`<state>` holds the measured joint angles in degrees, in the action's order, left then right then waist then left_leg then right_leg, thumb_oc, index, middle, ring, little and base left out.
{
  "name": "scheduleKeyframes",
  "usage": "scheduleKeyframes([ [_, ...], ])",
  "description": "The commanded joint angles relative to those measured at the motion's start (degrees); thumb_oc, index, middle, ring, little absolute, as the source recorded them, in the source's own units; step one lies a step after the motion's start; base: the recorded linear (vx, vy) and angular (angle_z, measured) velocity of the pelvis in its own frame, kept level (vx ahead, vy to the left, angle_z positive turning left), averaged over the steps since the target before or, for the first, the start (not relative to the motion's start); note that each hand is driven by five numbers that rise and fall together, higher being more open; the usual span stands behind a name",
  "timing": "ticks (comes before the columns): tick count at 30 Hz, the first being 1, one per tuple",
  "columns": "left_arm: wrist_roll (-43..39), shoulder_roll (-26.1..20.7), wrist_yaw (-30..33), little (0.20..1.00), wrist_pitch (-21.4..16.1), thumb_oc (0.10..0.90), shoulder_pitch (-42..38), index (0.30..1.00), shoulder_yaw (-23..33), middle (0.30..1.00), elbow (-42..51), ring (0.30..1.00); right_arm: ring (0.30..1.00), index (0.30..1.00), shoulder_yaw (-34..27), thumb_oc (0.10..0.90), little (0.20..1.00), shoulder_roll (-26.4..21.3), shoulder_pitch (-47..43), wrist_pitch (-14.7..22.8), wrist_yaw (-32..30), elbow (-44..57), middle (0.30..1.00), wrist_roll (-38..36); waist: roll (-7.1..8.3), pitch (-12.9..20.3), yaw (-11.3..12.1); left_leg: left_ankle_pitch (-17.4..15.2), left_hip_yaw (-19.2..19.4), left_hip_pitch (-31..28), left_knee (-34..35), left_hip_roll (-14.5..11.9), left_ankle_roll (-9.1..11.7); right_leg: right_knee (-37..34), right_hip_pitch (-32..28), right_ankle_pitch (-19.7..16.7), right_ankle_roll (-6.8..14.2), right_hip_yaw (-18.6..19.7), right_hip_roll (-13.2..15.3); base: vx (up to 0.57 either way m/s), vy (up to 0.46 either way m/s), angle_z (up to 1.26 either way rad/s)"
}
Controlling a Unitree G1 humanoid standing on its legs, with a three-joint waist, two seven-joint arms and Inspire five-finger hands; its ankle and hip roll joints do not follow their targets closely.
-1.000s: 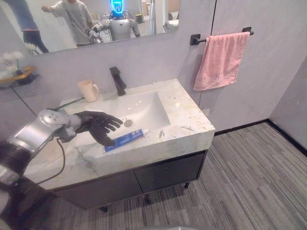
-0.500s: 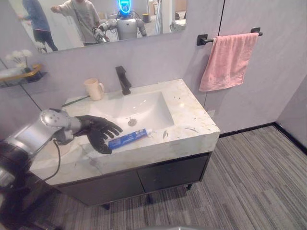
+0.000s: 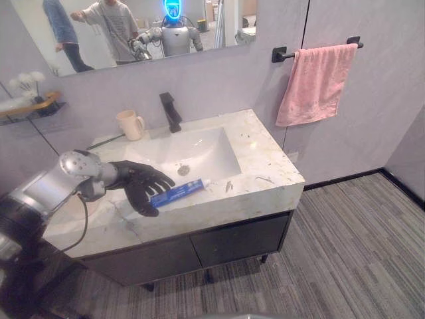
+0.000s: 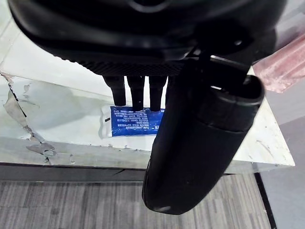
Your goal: Organize the bathroom.
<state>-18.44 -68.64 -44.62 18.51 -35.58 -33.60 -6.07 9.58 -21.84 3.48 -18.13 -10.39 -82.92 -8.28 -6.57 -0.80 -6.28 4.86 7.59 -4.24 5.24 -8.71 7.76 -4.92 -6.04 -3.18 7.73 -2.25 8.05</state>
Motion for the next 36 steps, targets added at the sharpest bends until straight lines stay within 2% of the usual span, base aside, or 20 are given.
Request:
scheduleKeyframes([
  [1, 2.6, -7.1, 4.6, 0.900, -3.0, 0.800, -14.5, 0.900, 3.4, 0.900, -1.6, 0.900, 0.900, 0.900, 0.0, 0.800, 0.900, -5.9, -1.3, -0.6, -1.2, -4.3, 0.900, 0.6, -2.86, -1.0, 0.6, -0.8, 1.5, -1.1, -0.2, -2.5, -1.8, 1.1, 1.6, 1.0, 2.4, -2.5, 2.3, 0.00, 0.000, 0.00],
  [5, 4.1, -7.5, 5.5, 0.900, -5.3, 0.800, -15.7, 0.900, 3.4, 0.900, -3.8, 0.900, 0.900, 0.900, -0.1, 0.800, 0.900, -5.9, -0.8, 0.3, -1.2, -4.4, 0.900, 1.0, -2.84, -1.1, 0.6, -0.8, 1.4, -1.0, -0.2, -2.5, -1.8, 1.3, 1.7, 1.1, 2.3, -2.8, 2.4, 0.00, 0.000, 0.00],
  [15, 6.2, -7.7, 5.5, 0.900, -6.7, 0.800, -17.5, 0.900, 2.8, 0.900, -4.9, 0.900, 0.900, 0.900, 0.1, 0.800, 0.900, -5.9, -1.0, 1.6, -2.0, -3.3, 0.900, 1.7, -3.00, -1.6, 0.4, -0.9, 1.1, -0.6, -0.2, -2.5, -1.8, 1.9, 2.2, 1.6, 2.2, -2.8, 2.5, 0.00, 0.001, 0.01],
  [20, 7.0, -8.1, 4.4, 0.900, -6.1, 0.800, -18.1, 0.900, 1.9, 0.900, -4.0, 0.900, 0.900, 0.900, 0.2, 0.800, 0.900, -6.4, -0.9, 1.7, -2.3, -2.6, 0.900, 2.1, -3.41, -2.0, 0.0, -0.9, 1.5, -0.7, -0.2, -2.6, -1.8, 2.5, 2.5, 1.8, 2.3, -2.5, 2.7, 0.00, 0.007, 0.00],
  [26, 5.1, -8.4, 2.1, 0.900, -2.8, 0.800, -18.3, 0.900, 1.3, 0.900, -0.4, 0.900, 0.900, 0.900, 0.0, 0.800, 0.900, -6.7, -1.0, 1.1, -2.5, -2.3, 0.900, 2.0, -3.92, -2.5, 0.0, -0.9, 1.5, -0.8, -0.2, -2.2, -1.9, 2.6, 2.4, 1.8, 2.3, -2.4, 2.9, 0.00, 0.000, 0.00],
  [36, 5.2, -8.6, 1.5, 0.900, -2.1, 0.800, -17.5, 0.900, 1.5, 0.900, 1.5, 0.900, 0.900, 0.900, -0.2, 0.800, 0.900, -7.1, -1.1, 1.5, -2.5, -2.4, 0.900, 2.4, -4.31, -2.6, 0.1, -0.7, 1.5, -1.0, -0.5, -2.0, -1.9, 2.9, 2.3, 1.9, 2.3, -2.3, 3.0, 0.00, 0.000, 0.00],
])
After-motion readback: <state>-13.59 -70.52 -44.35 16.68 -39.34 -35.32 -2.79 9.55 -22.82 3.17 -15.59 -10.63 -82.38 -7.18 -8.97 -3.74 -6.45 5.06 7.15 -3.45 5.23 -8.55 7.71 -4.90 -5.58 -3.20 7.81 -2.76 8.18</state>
